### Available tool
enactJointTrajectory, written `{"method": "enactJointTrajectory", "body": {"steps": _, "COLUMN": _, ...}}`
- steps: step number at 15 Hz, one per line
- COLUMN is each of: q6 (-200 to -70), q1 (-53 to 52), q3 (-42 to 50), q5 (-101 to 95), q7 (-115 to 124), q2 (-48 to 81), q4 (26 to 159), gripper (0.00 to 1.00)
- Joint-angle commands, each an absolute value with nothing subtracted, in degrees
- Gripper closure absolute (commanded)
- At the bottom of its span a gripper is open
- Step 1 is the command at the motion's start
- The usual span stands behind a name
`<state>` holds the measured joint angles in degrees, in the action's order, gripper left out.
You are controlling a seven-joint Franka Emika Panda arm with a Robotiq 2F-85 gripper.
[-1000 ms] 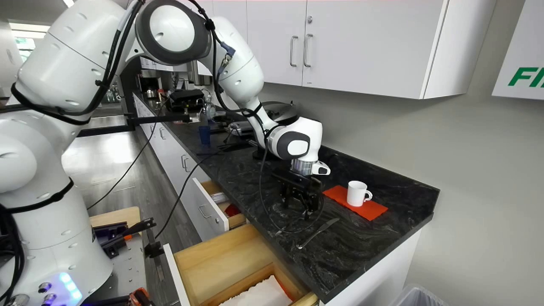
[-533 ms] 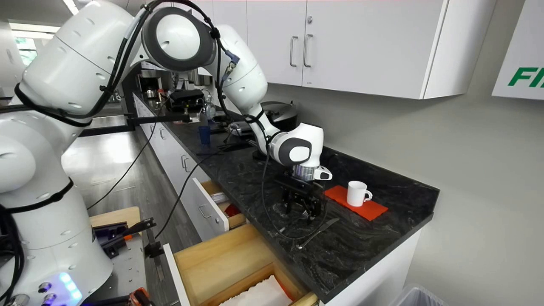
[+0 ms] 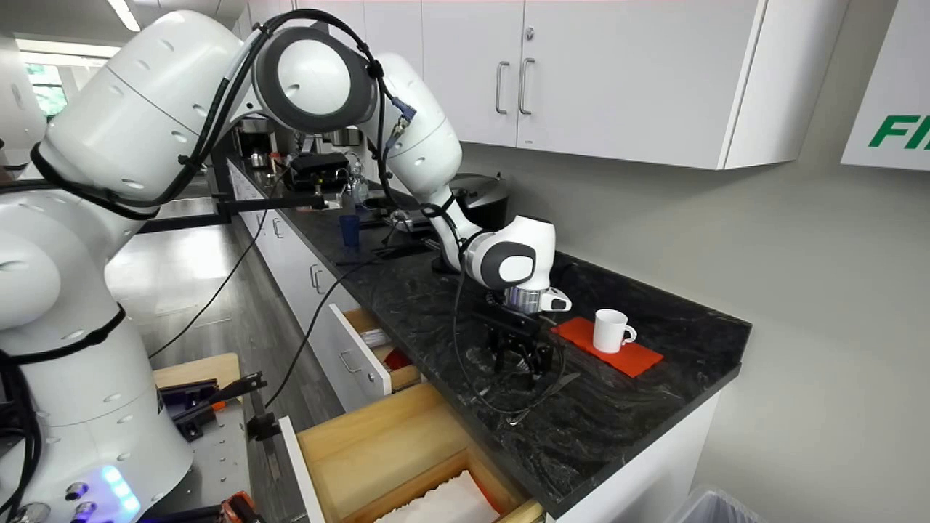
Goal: Put the fork and knife one at a time into the right compartment of the drawer
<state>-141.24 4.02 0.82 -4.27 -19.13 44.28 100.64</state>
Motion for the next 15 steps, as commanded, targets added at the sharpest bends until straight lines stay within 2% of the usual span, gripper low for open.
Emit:
{"method": "enactJointTrajectory", "body": {"steps": 1, "q6": -141.4, "q1": 4.6, "q3": 0.2, "q5": -5.8, "q7": -19.0, "q2": 45.3, "q4": 98.9, "gripper": 0.46}}
{"method": "enactJointTrajectory", "body": {"steps": 8, "q6": -140.9, "q1": 5.1, "q3": -0.5, "q5": -5.3, "q7": -19.5, "q2": 45.4, "q4": 97.9, "gripper": 0.92}}
{"method": "enactJointTrajectory", "body": {"steps": 10, "q6": -140.9, "q1": 5.3, "q3": -0.8, "q5": -5.1, "q7": -19.8, "q2": 45.4, "q4": 97.7, "gripper": 0.95}}
{"method": "enactJointTrajectory", "body": {"steps": 12, "q6": -140.6, "q1": 5.3, "q3": -0.8, "q5": -5.1, "q7": -19.9, "q2": 45.3, "q4": 97.7, "gripper": 0.92}}
{"method": "enactJointTrajectory", "body": {"steps": 15, "q6": -138.8, "q1": 5.1, "q3": -0.7, "q5": -4.7, "q7": -18.8, "q2": 43.8, "q4": 98.1, "gripper": 0.96}}
